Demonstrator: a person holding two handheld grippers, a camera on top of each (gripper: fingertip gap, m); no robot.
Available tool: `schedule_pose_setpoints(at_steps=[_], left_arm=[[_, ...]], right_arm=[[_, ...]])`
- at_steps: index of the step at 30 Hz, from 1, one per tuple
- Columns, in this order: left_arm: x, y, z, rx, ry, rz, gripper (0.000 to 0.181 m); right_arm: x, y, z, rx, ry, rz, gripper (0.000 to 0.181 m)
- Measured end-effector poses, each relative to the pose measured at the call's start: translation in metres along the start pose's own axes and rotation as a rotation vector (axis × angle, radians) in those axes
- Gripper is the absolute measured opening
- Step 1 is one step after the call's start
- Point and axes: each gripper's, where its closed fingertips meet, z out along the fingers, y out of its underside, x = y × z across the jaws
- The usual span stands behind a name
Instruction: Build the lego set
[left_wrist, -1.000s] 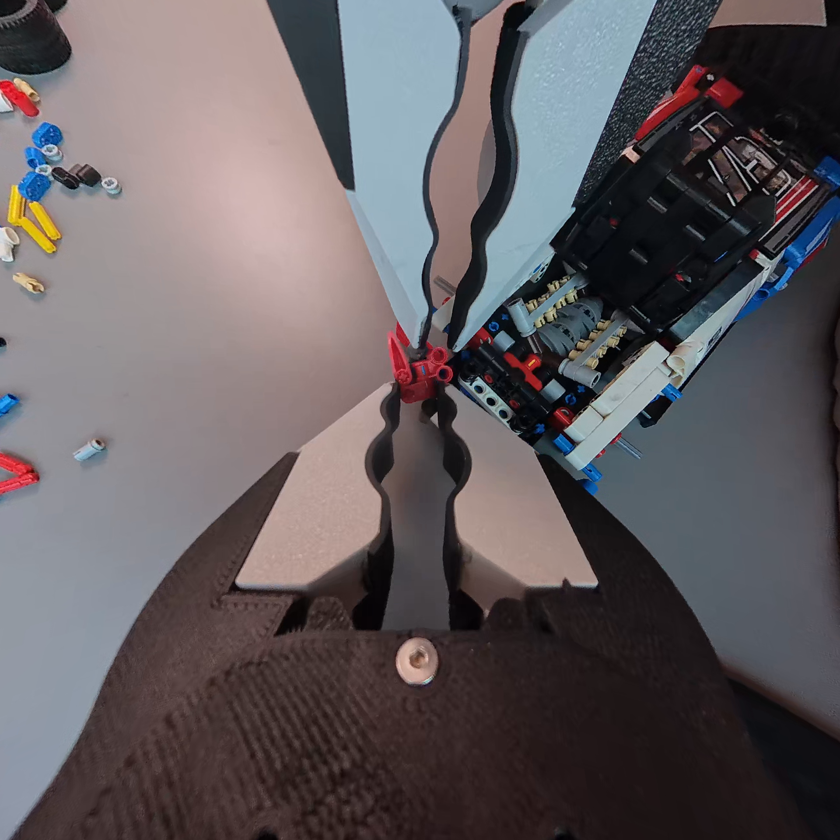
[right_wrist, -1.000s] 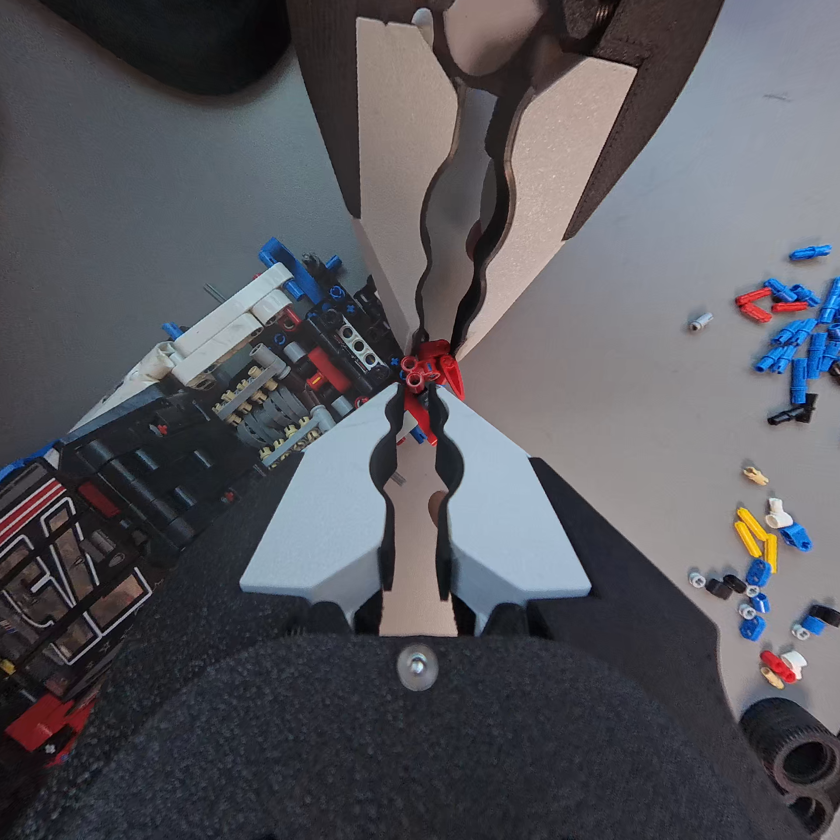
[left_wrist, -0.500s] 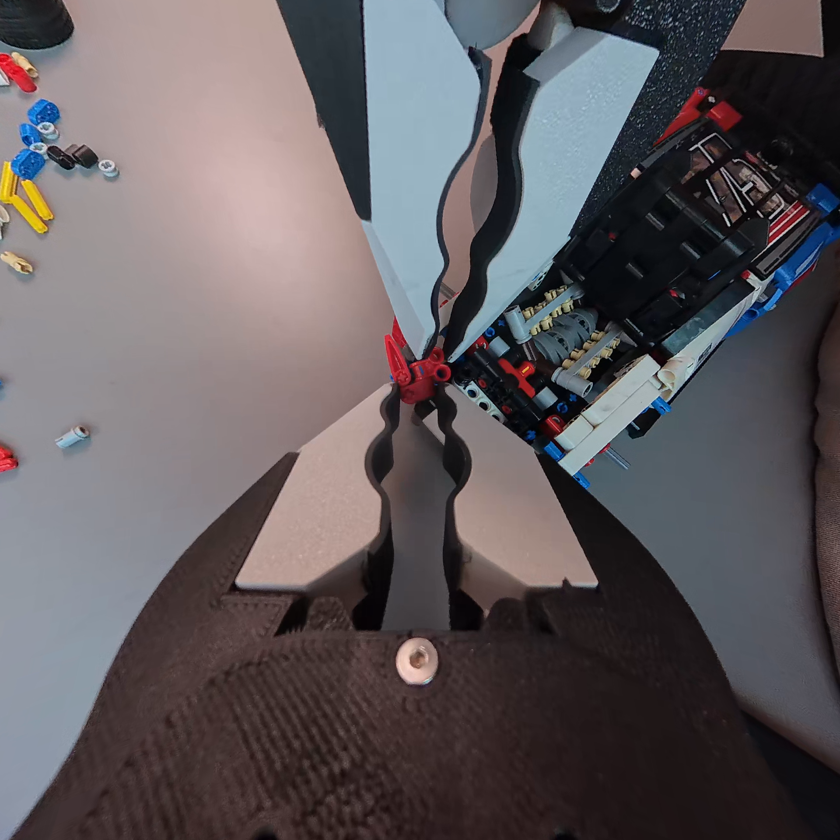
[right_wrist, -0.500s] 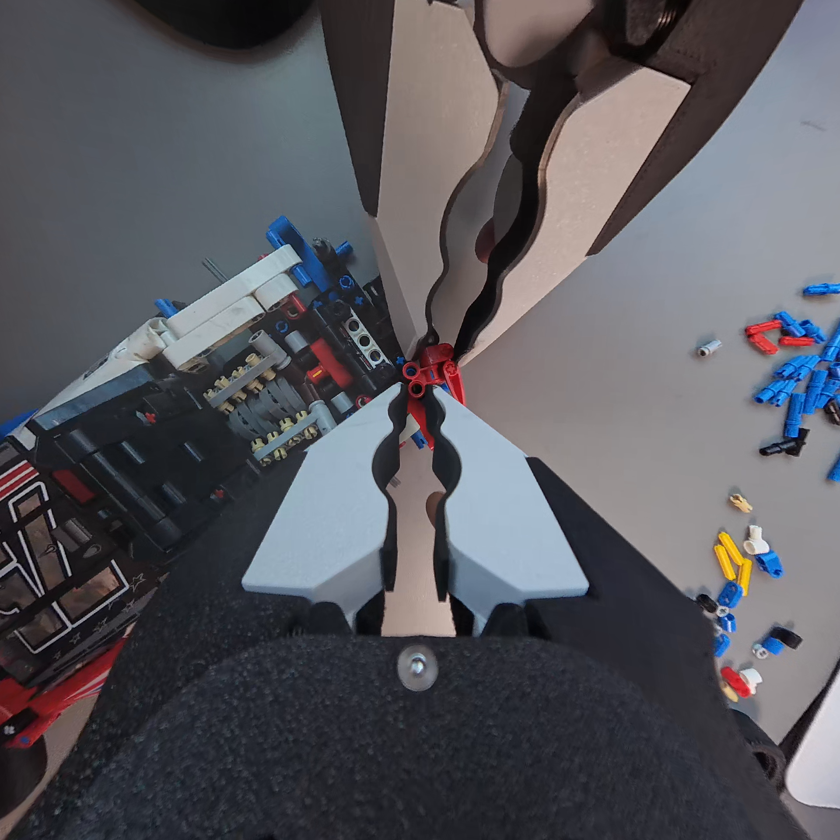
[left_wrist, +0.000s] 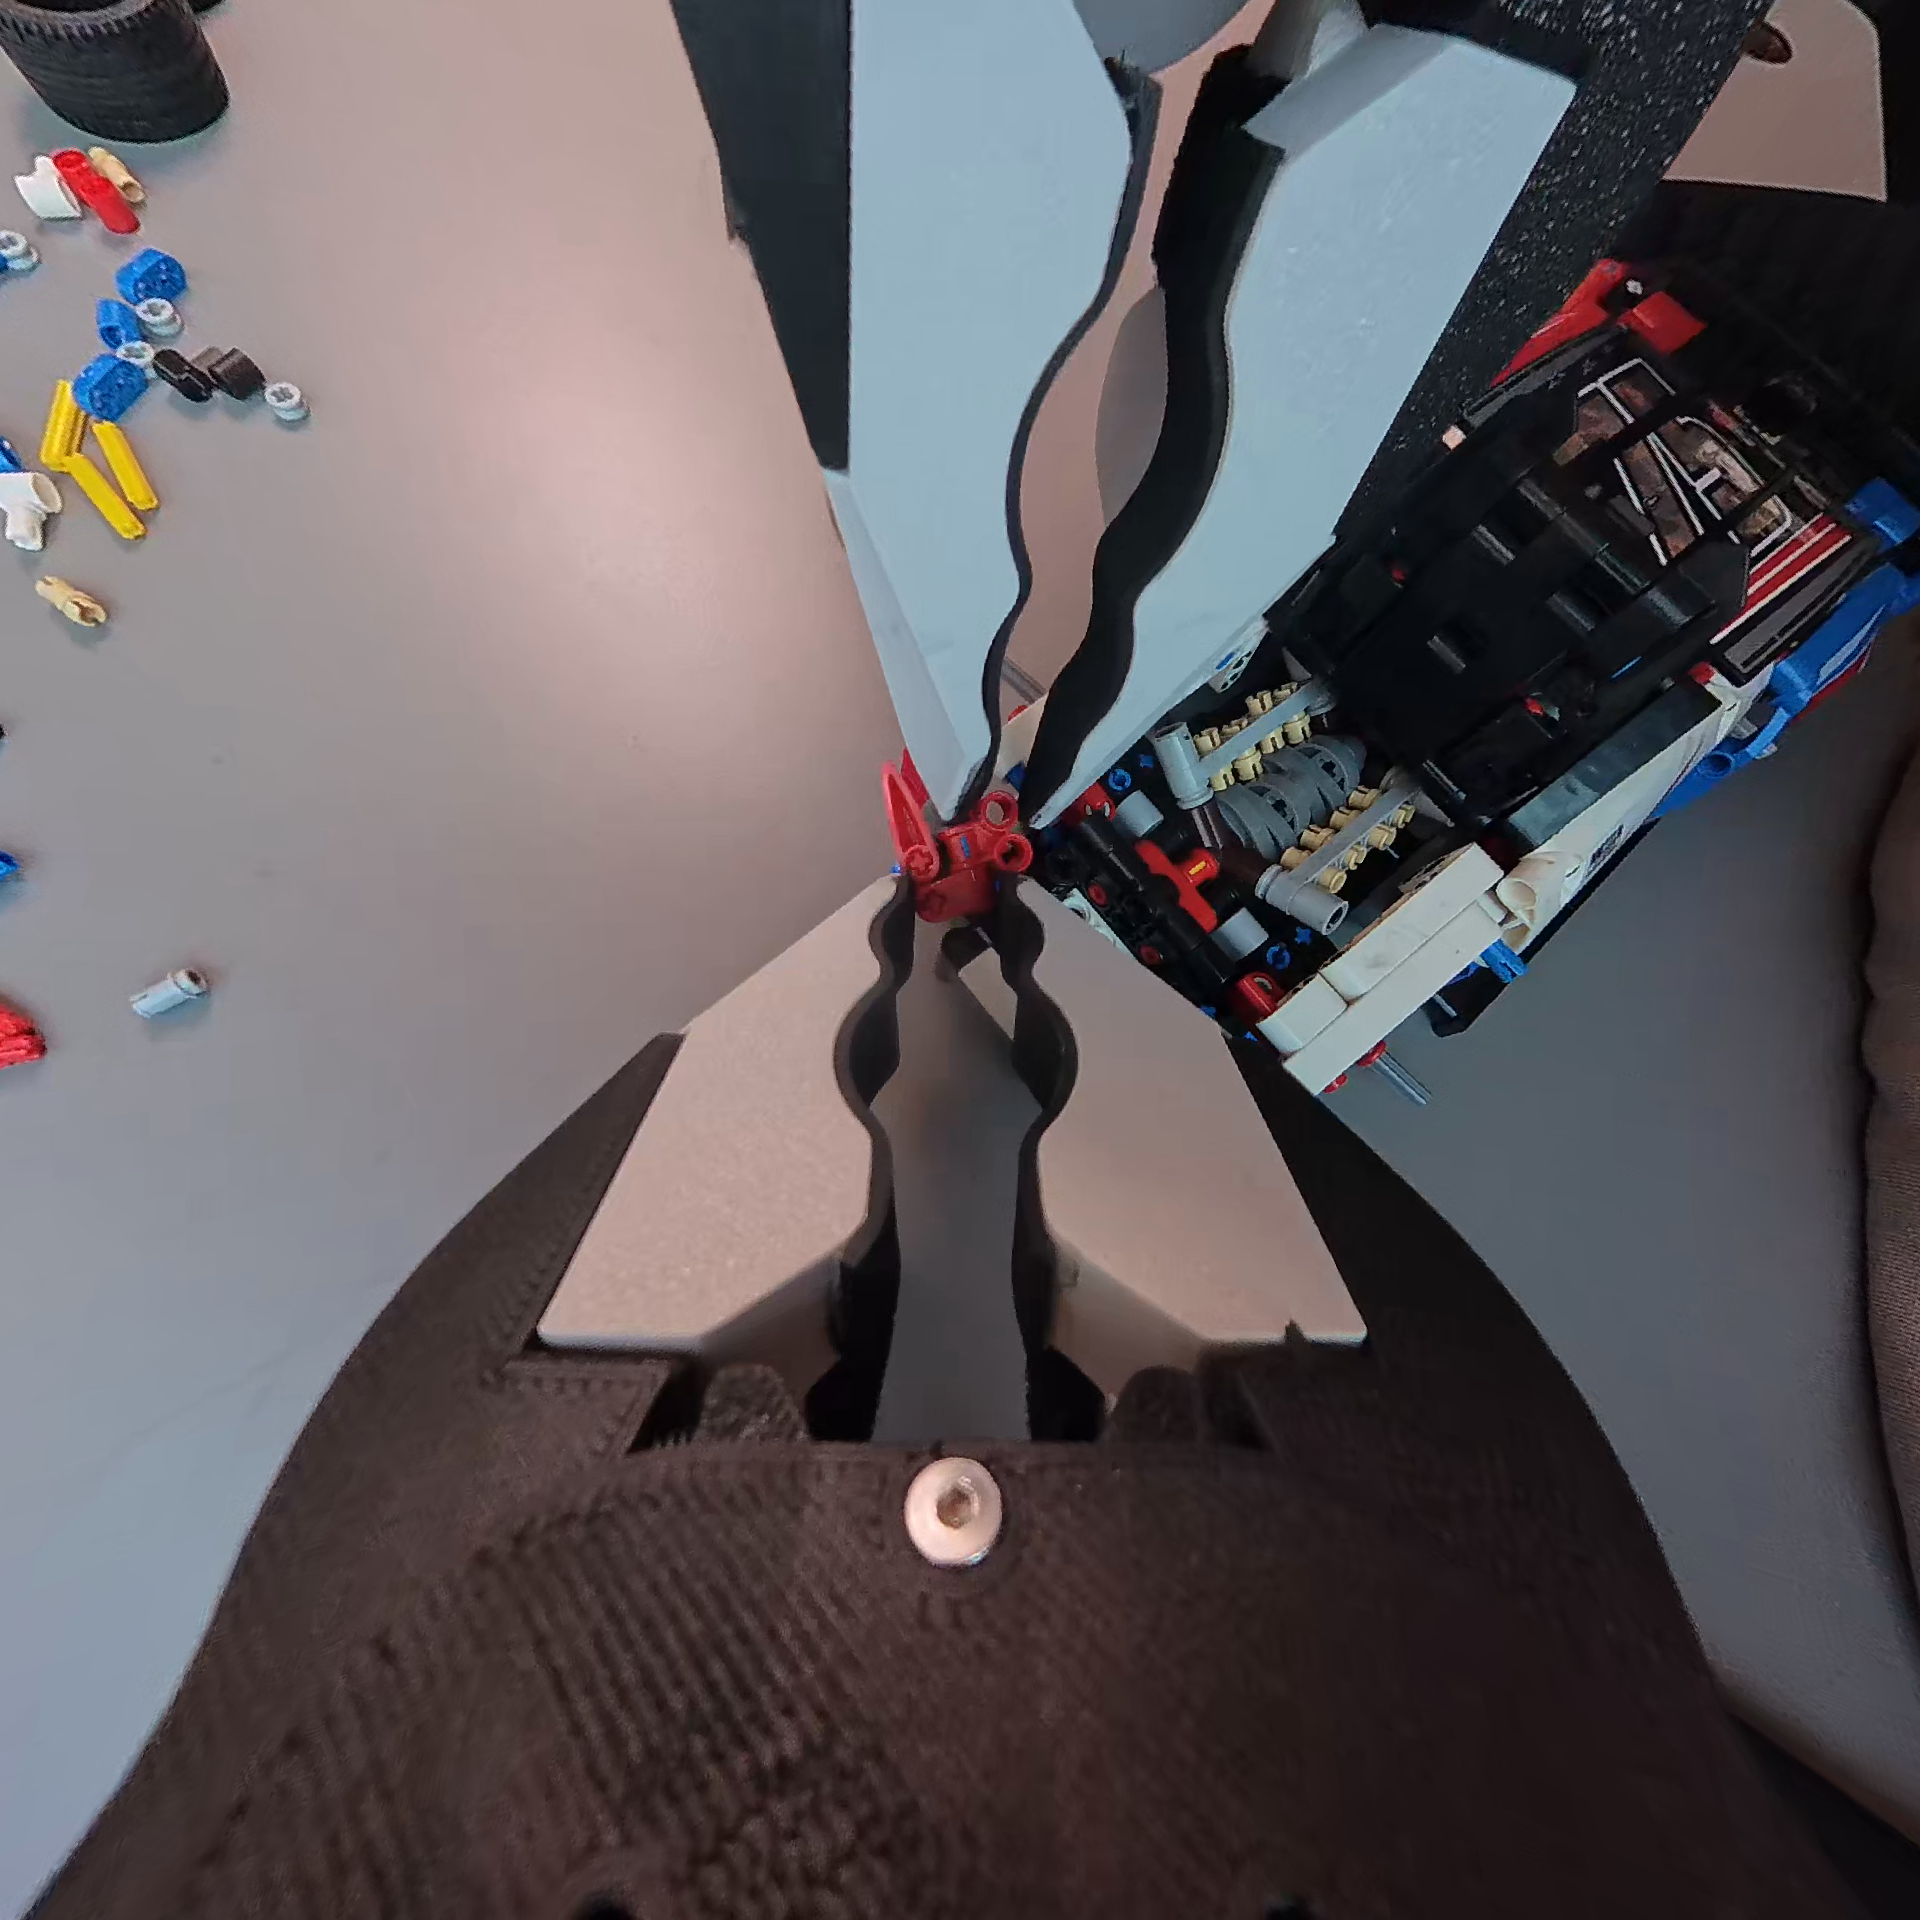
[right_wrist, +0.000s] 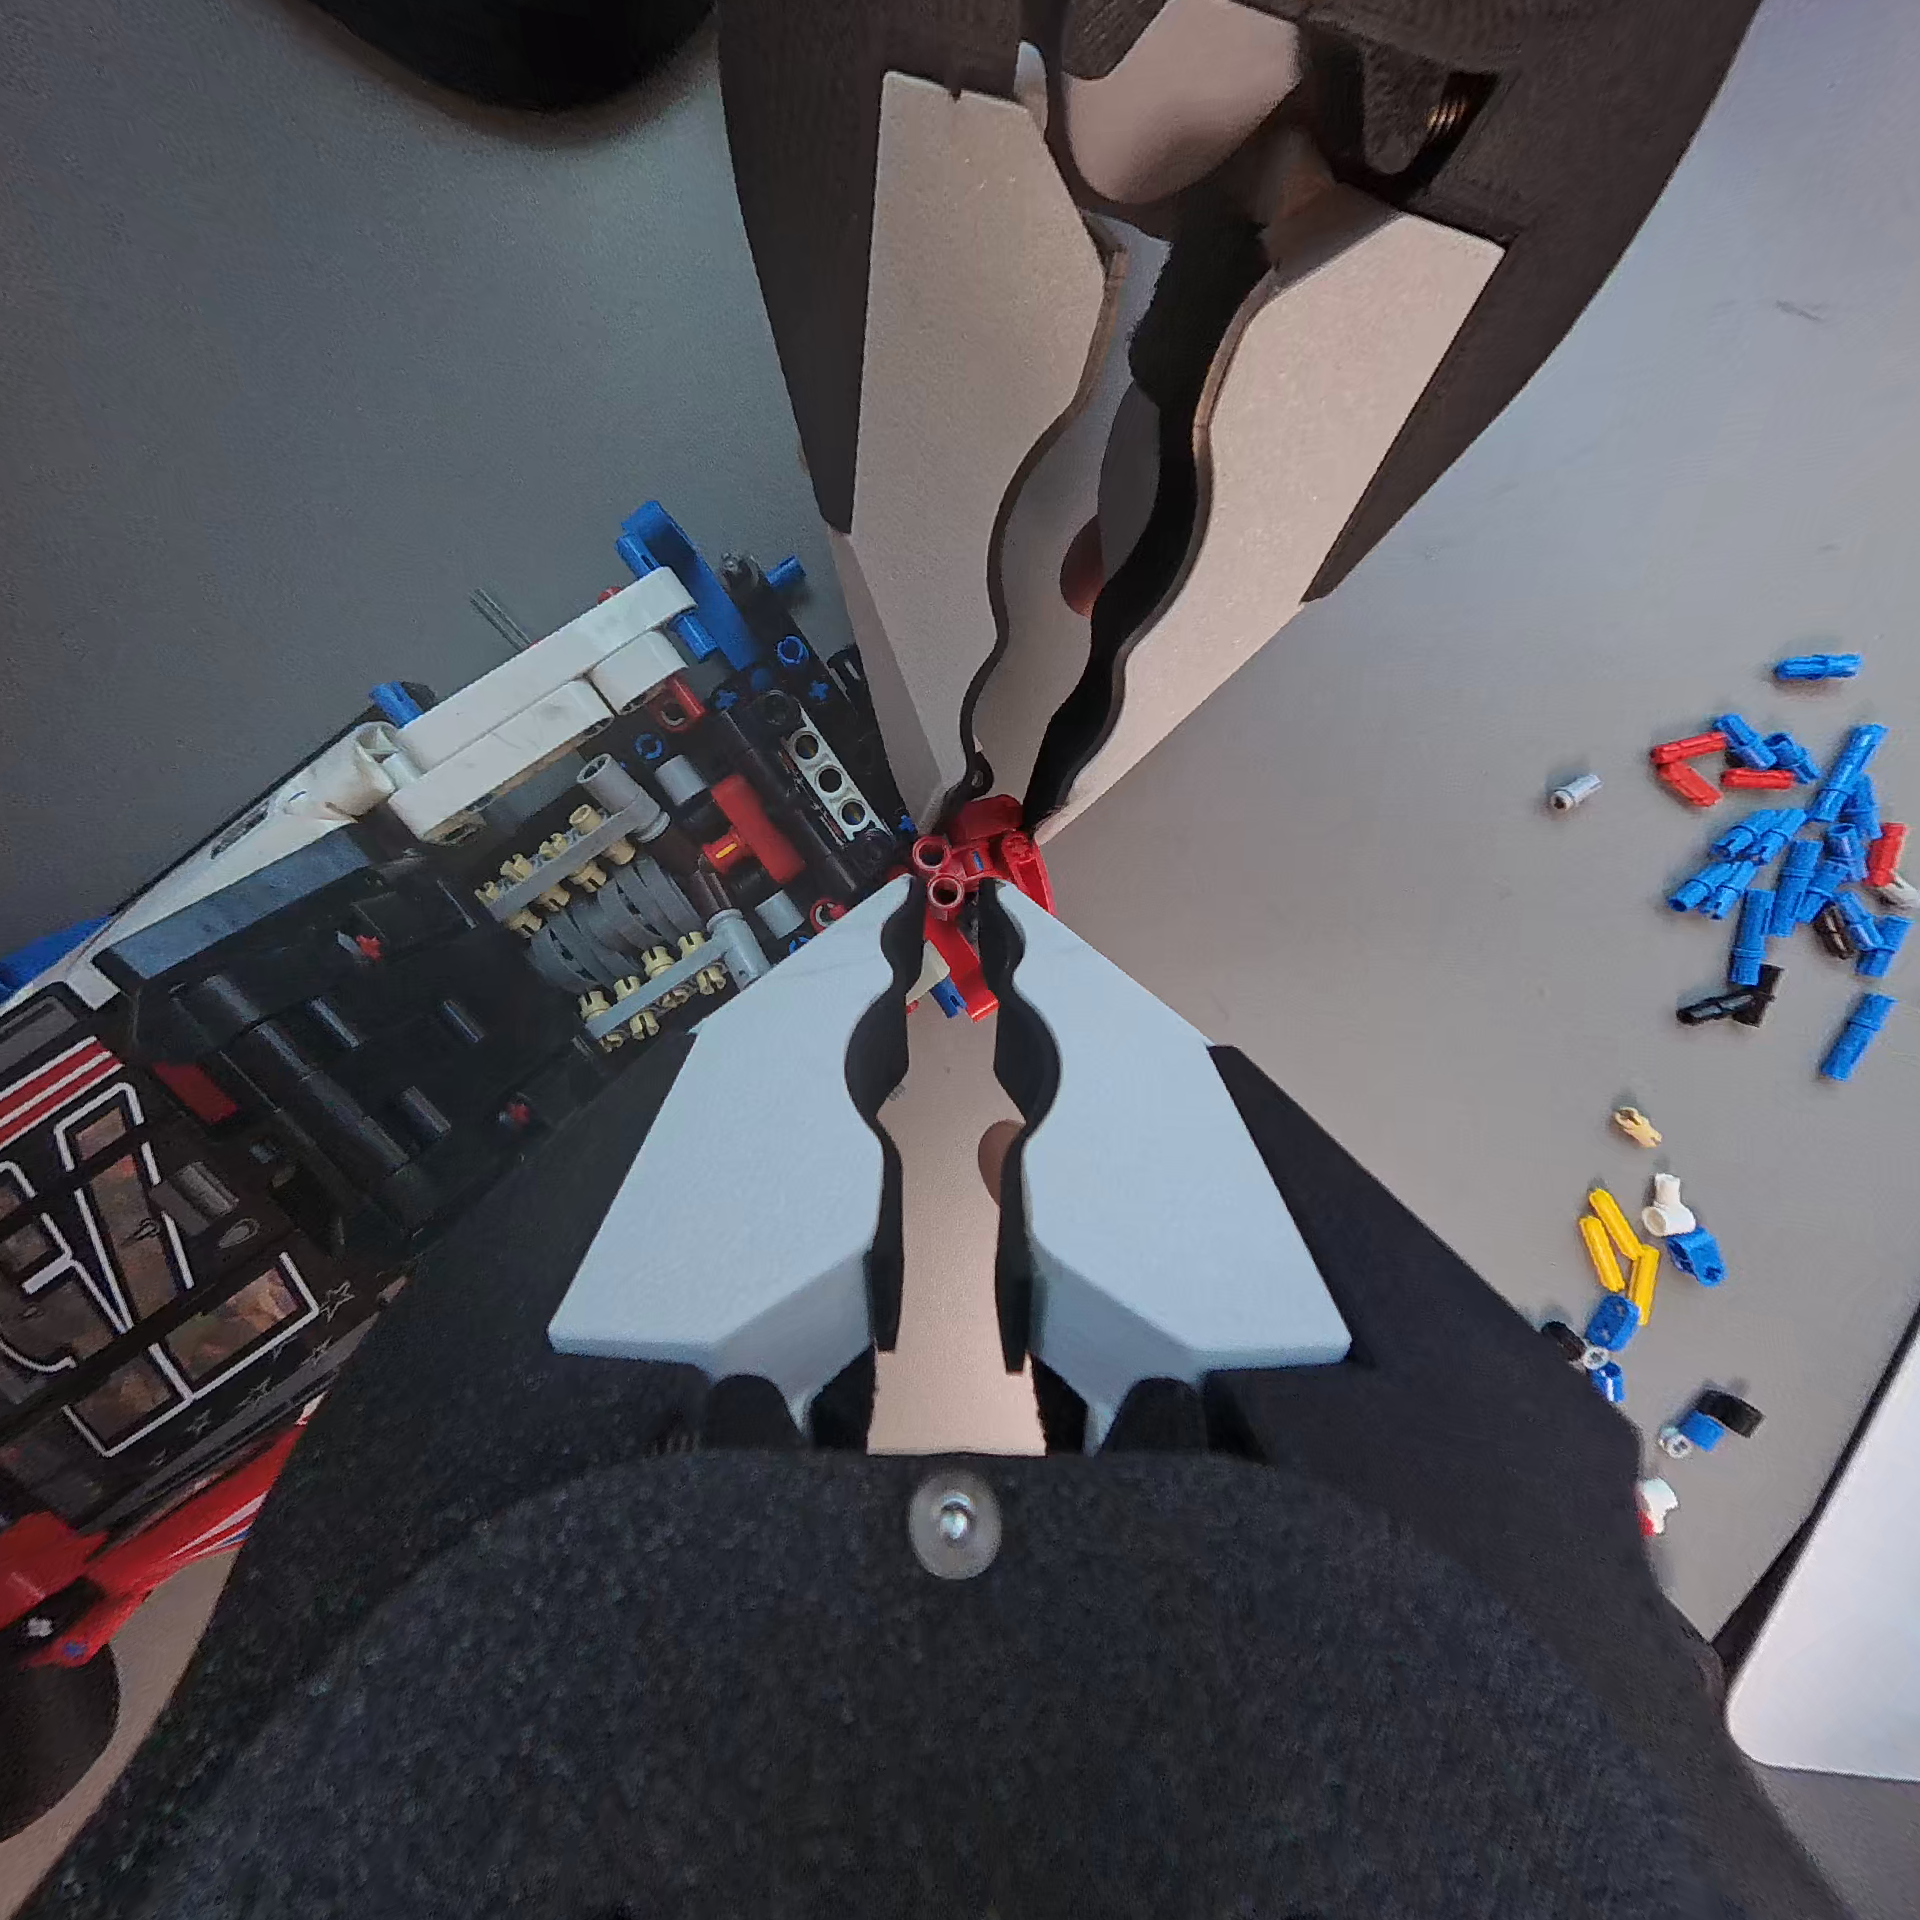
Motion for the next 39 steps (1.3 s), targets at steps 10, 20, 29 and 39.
schedule_pose_setpoints(at_steps=[10, 20, 29, 39], left_arm=[[-0.0001, 0.0023, 0.0012, -0.016, -0.01, 0.003, 0.014], [0.0, 0.0025, 0.0021, -0.002, -0.002, -0.008, 0.013], [0.0023, 0.0022, 0.002, 0.009, -0.01, 0.016, 0.013], [0.0055, 0.0049, 0.0043, -0.003, 0.001, 0.035, 0.013]], right_arm=[[-0.0013, 0.0001, 0.0058, -0.013, 0.003, -0.019, 0.002], [-0.0014, 0.0005, 0.0062, -0.008, 0.002, -0.015, 0.002], [-0.0038, 0.0007, 0.0059, -0.006, 0.024, -0.016, 0.001], [-0.0071, -0.0012, 0.006, 0.029, 0.02, 0.004, 0.001]])
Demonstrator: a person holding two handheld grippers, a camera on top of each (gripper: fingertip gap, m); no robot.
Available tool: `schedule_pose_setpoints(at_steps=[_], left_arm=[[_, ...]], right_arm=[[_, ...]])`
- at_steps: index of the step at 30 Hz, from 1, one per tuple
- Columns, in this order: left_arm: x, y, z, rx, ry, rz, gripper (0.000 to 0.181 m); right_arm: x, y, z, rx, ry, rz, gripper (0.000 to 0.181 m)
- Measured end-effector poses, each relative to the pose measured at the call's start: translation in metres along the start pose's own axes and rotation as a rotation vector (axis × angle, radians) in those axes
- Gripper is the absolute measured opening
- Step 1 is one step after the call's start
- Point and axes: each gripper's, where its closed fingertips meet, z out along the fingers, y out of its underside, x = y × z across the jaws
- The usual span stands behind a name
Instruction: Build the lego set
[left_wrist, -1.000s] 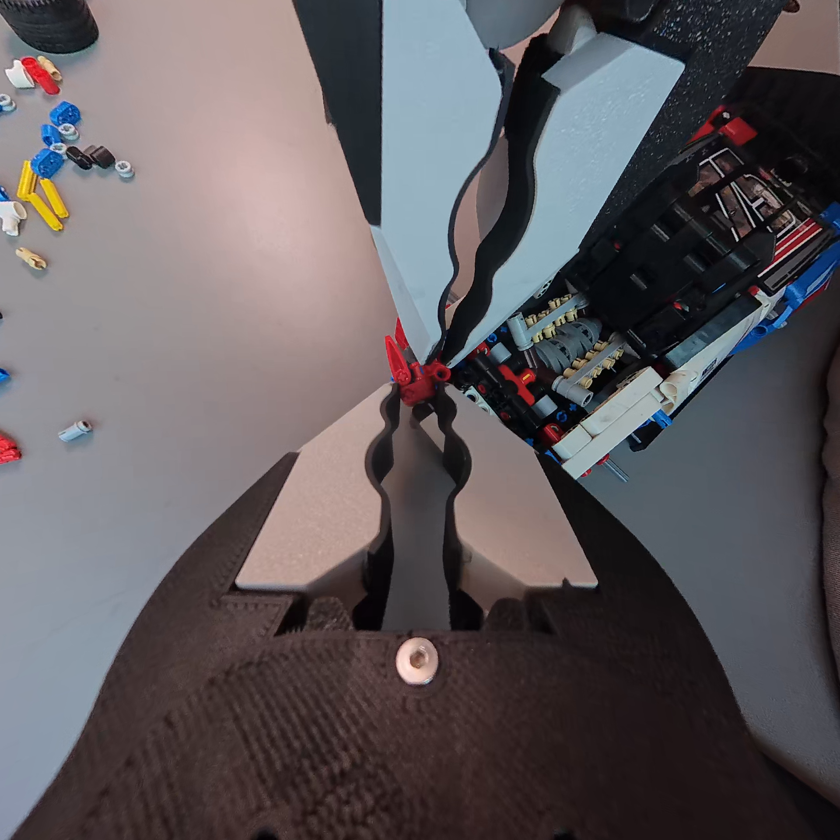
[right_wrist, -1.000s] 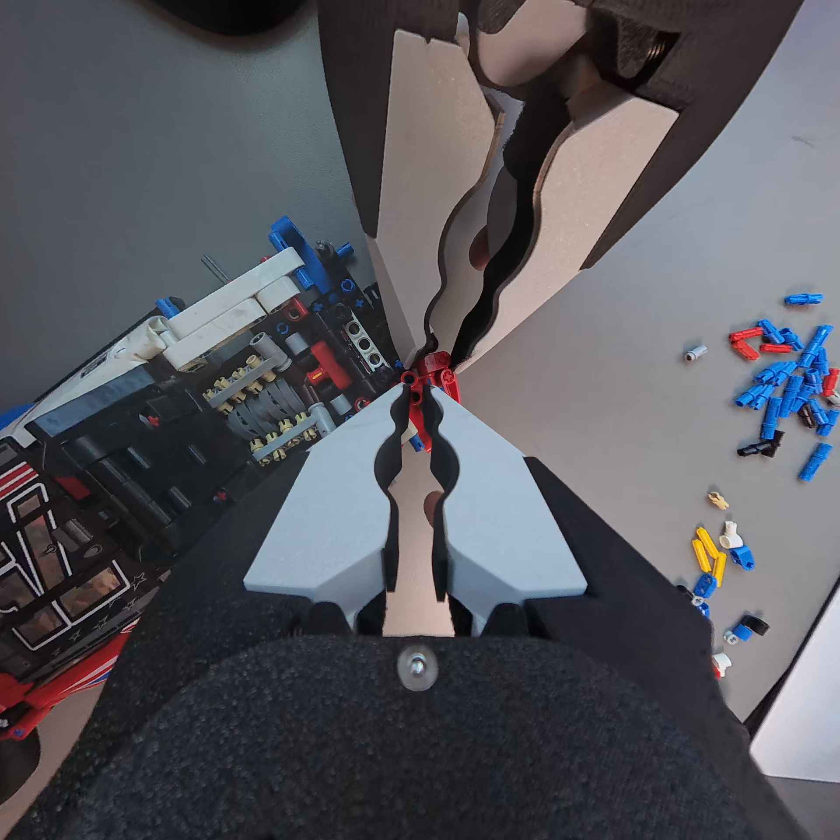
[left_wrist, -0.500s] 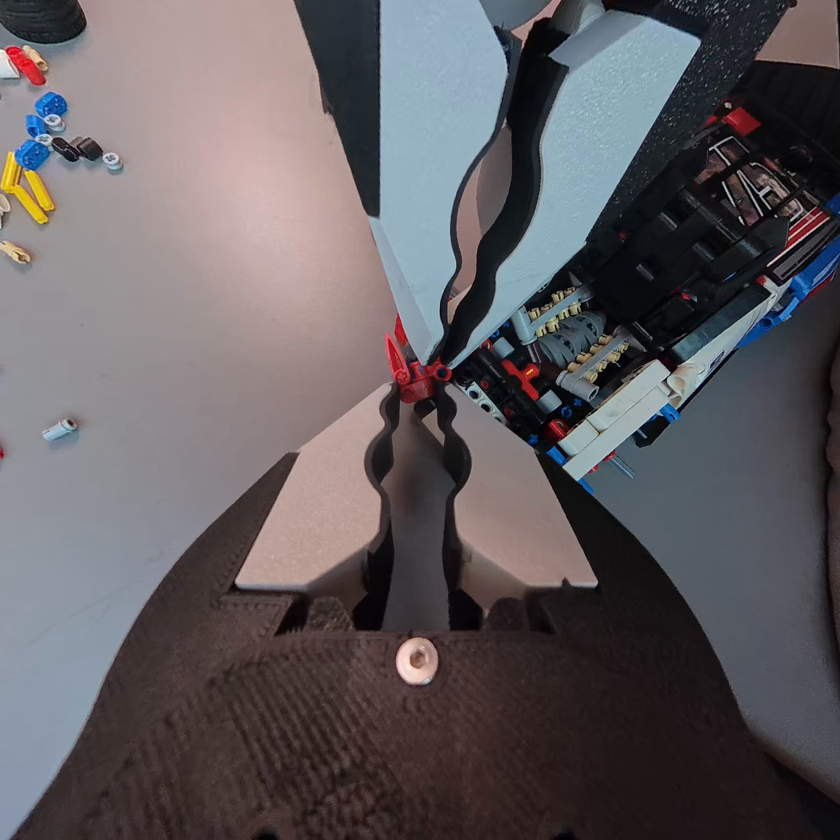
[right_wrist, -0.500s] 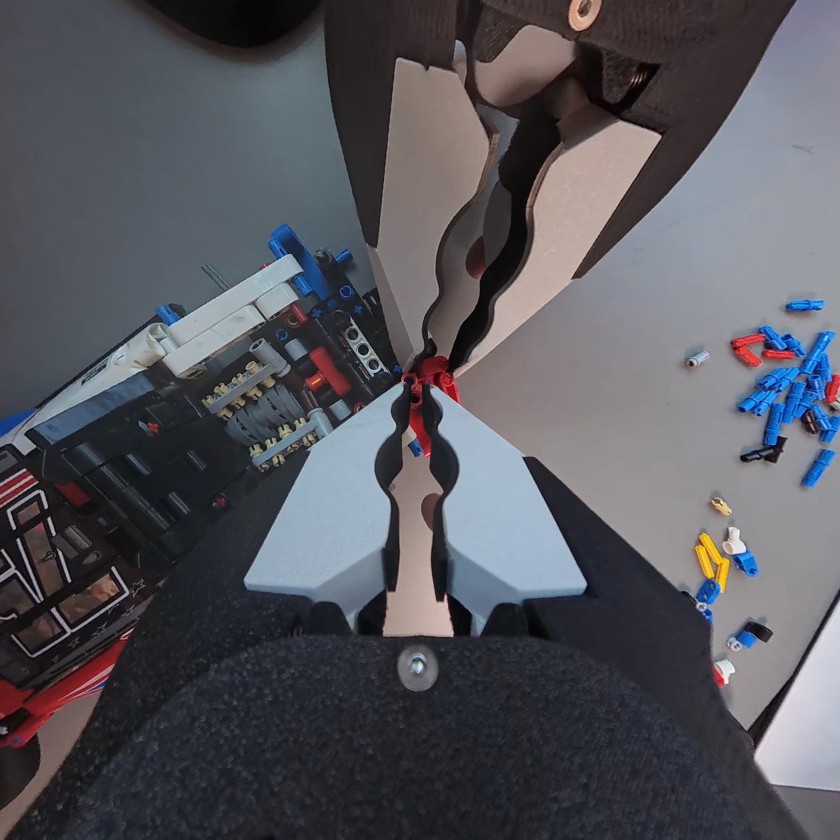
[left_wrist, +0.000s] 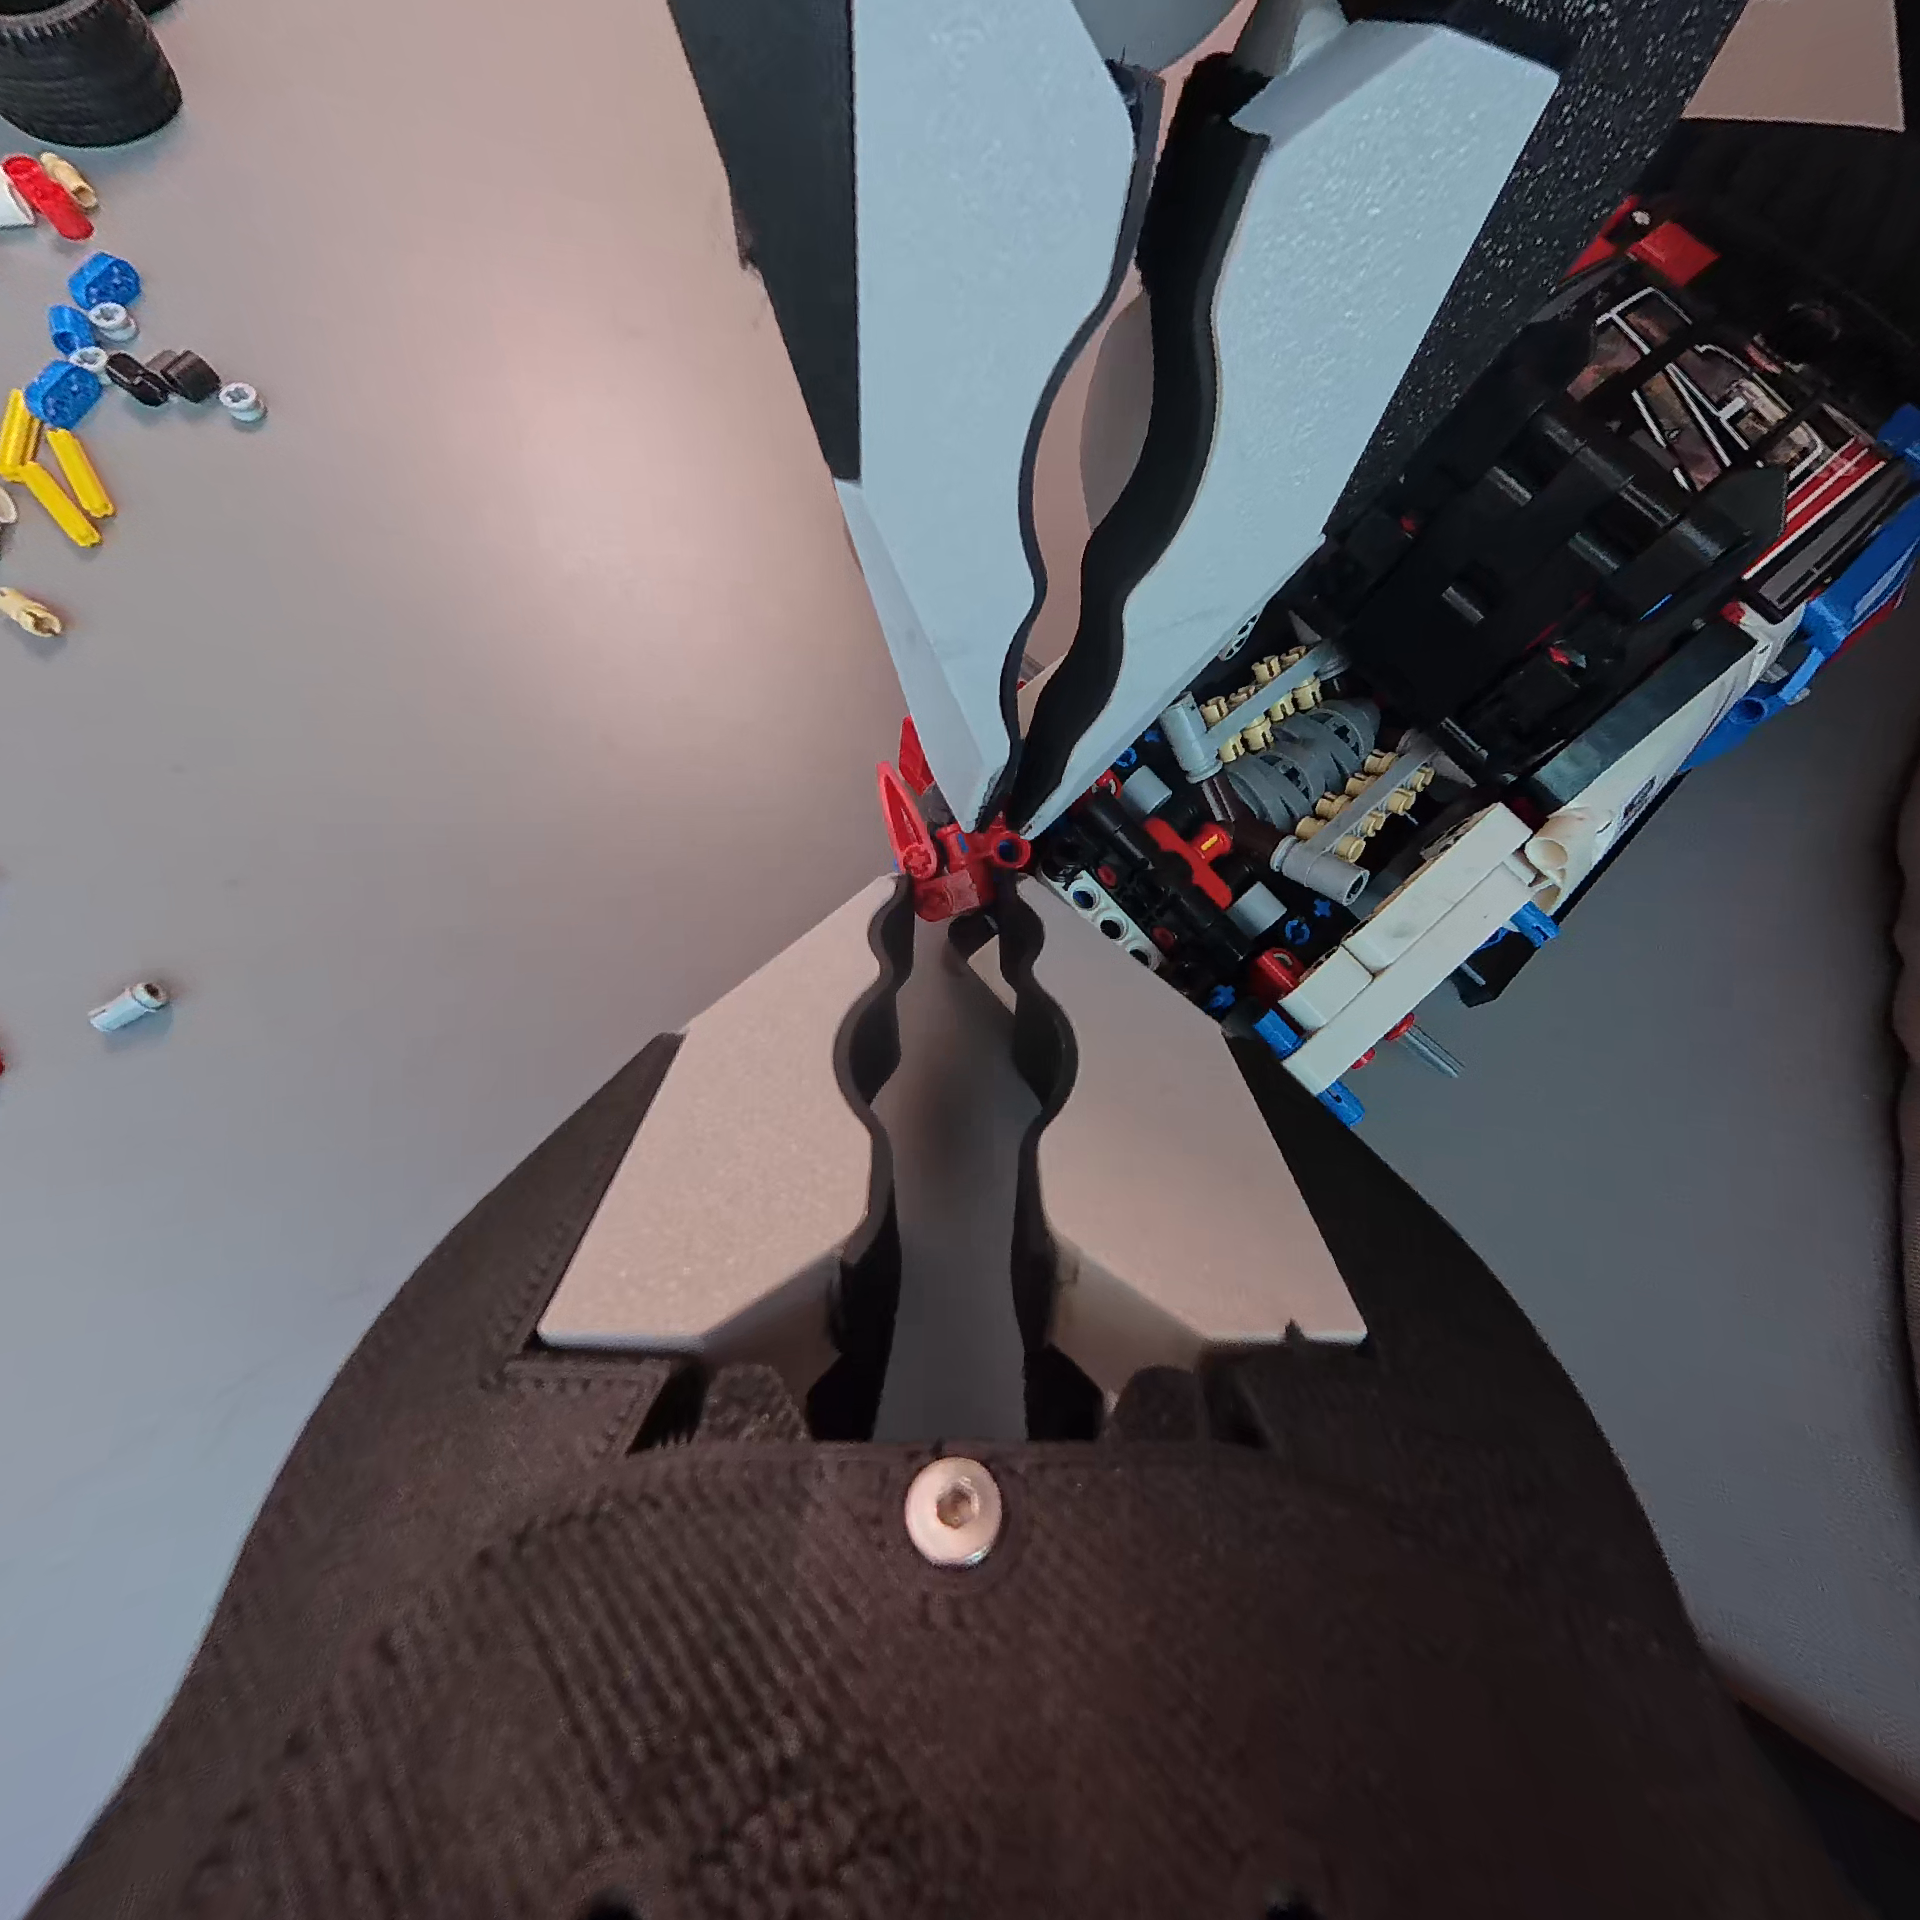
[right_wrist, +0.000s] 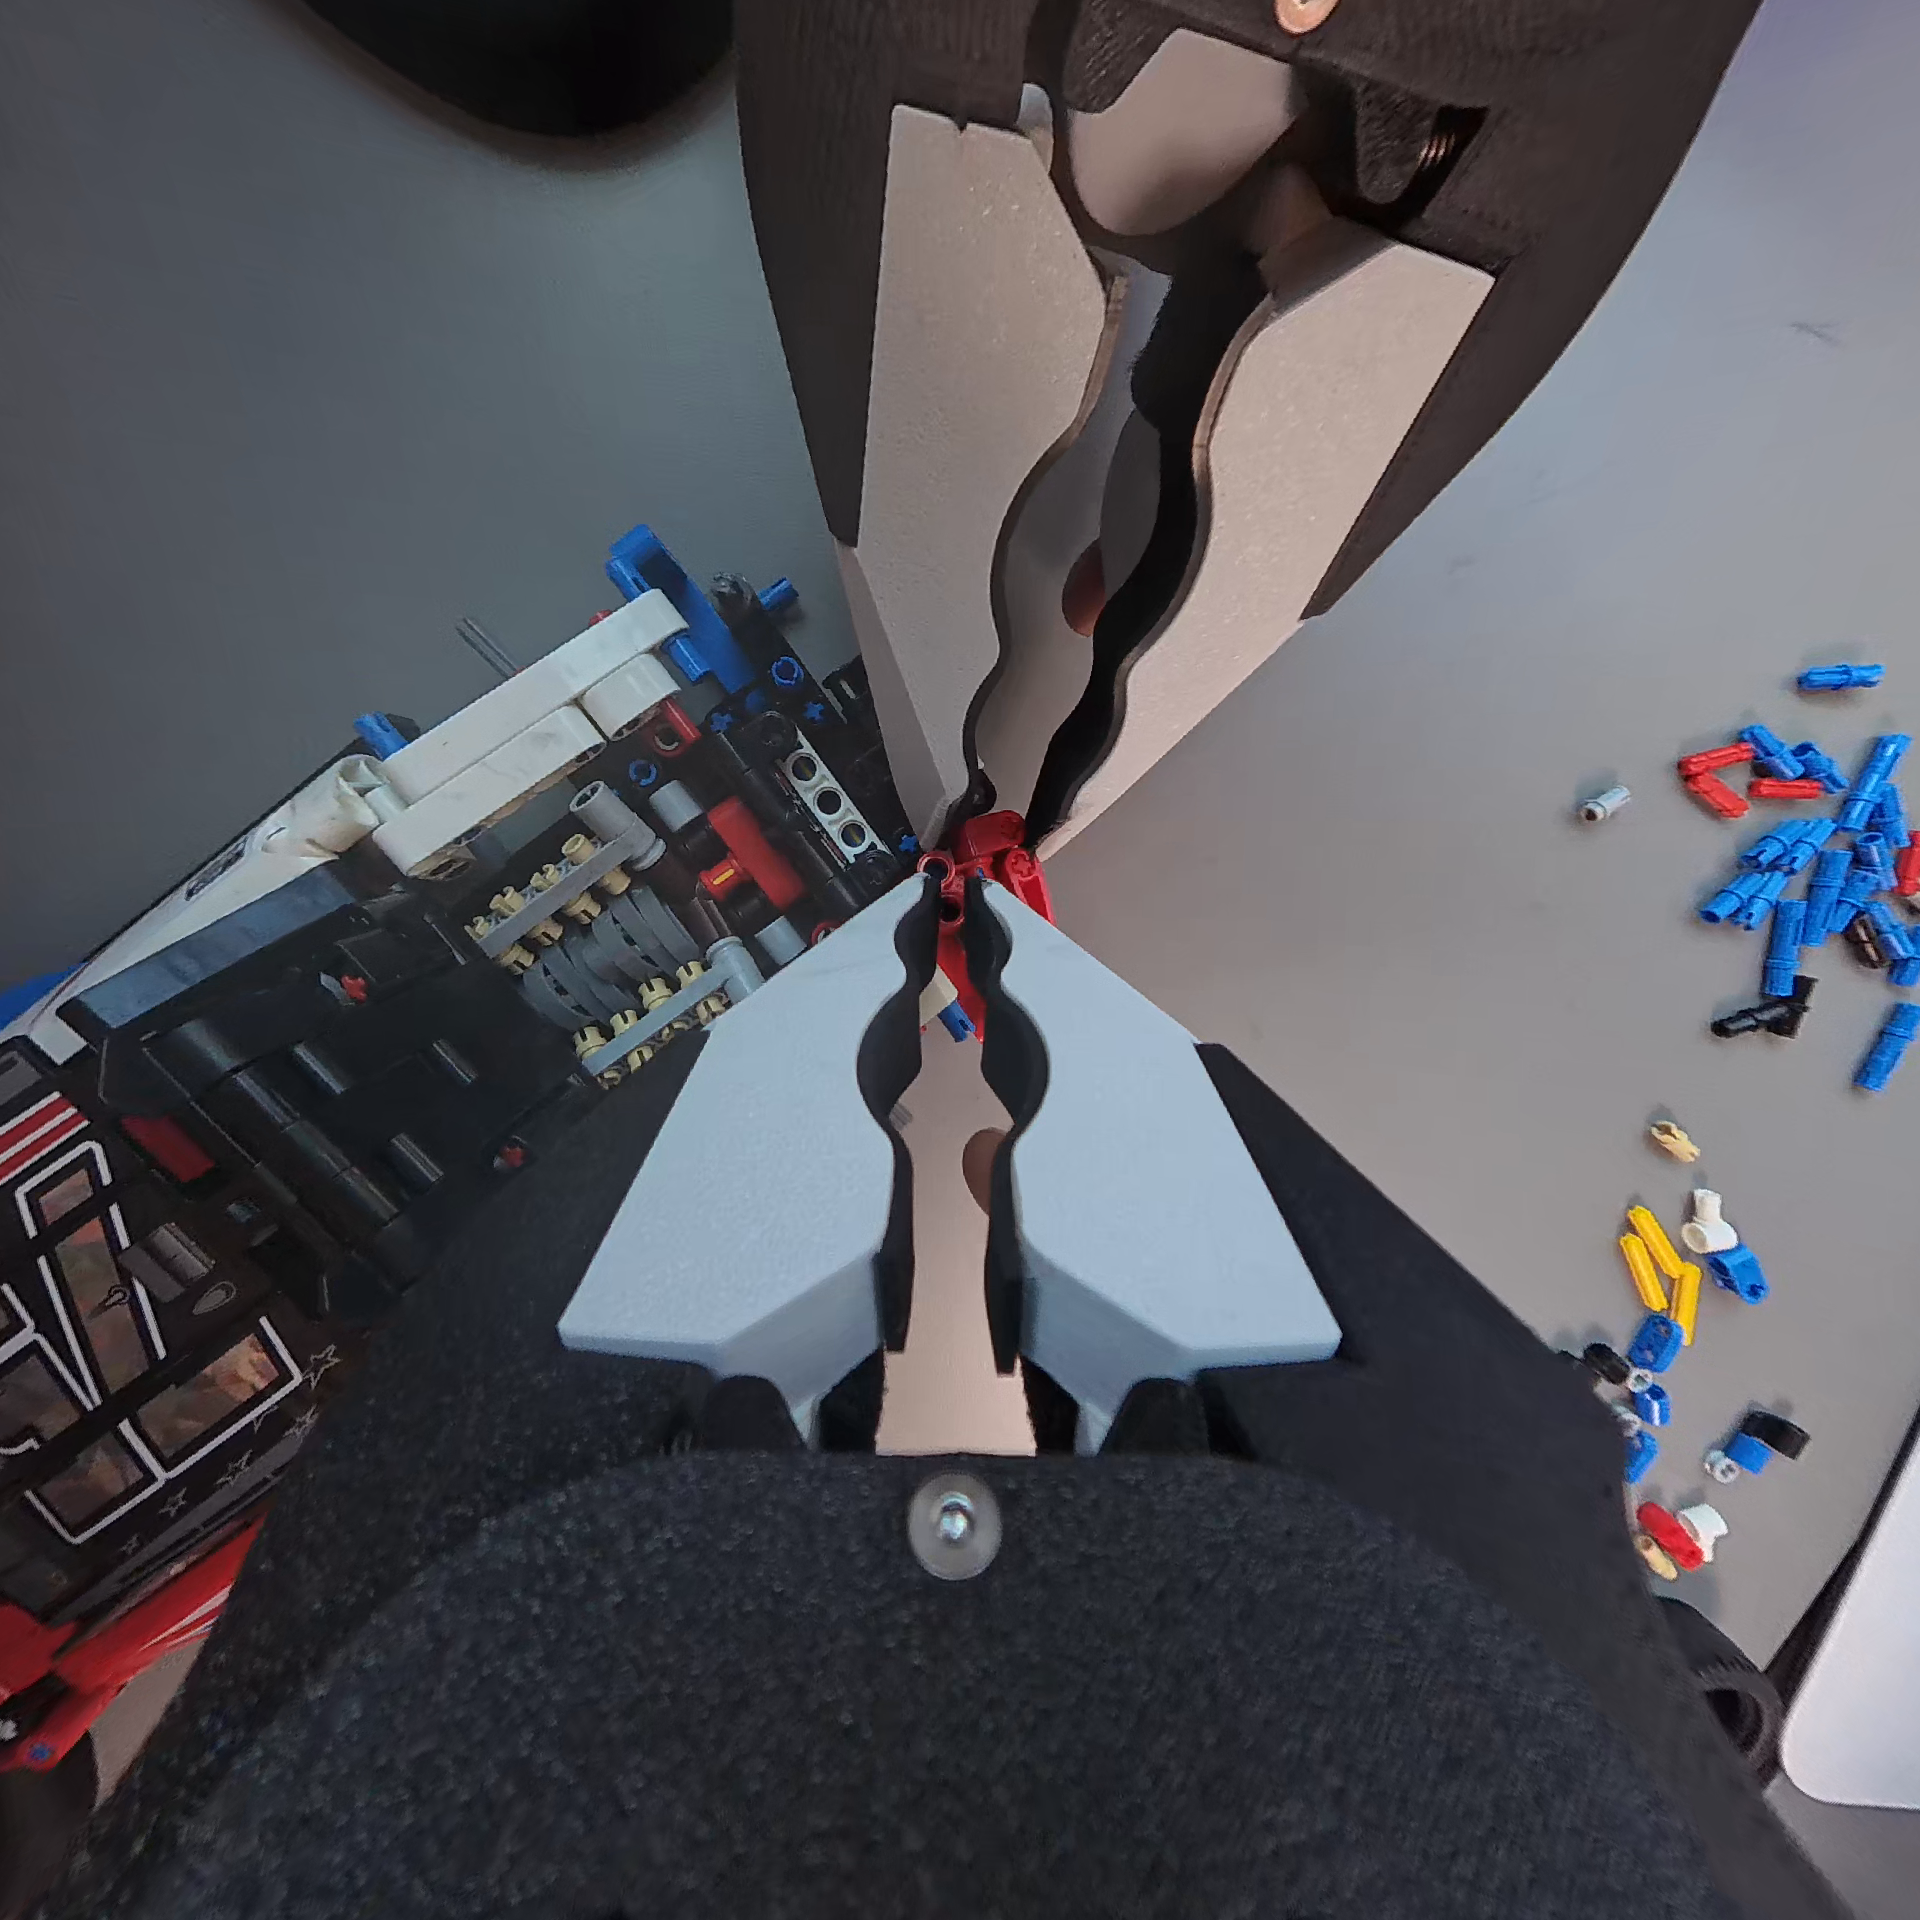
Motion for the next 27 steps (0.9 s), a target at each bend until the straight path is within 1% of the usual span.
schedule_pose_setpoints(at_steps=[8, 11, 13, 21, 24, 25, 27], left_arm=[[0.006, -0.004, 0.002, 0.017, 0.016, 0.028, 0.013], [0.008, -0.001, 0.003, -0.008, 0.01, 0.055, 0.013], [0.01, 0.003, 0.005, -0.025, 0.014, 0.071, 0.013], [0.011, 0.004, 0.005, -0.031, 0.045, 0.023, 0.013], [0.011, 0.003, 0.005, -0.029, 0.046, 0.007, 0.013], [0.011, 0.003, 0.005, -0.027, 0.042, 0.006, 0.013], [0.012, 0.004, 0.003, -0.021, 0.041, 0.008, 0.014]], right_arm=[[-0.009, 0.006, 0.001, 0.005, 0.008, -0.001, 0.001], [-0.013, 0.002, 0.002, 0.034, 0.035, -0.026, 0.0], [-0.016, 0.003, 0.006, 0.024, 0.057, -0.06, 0.0], [-0.015, 0.003, 0.006, 0.076, -0.028, 0.091, 0.0], [-0.016, 0.003, 0.005, 0.083, -0.037, 0.129, 0.0], [-0.015, 0.004, 0.003, 0.087, -0.036, 0.141, 0.0], [-0.012, -0.003, -0.009, 0.158, -0.029, 0.189, 0.002]])
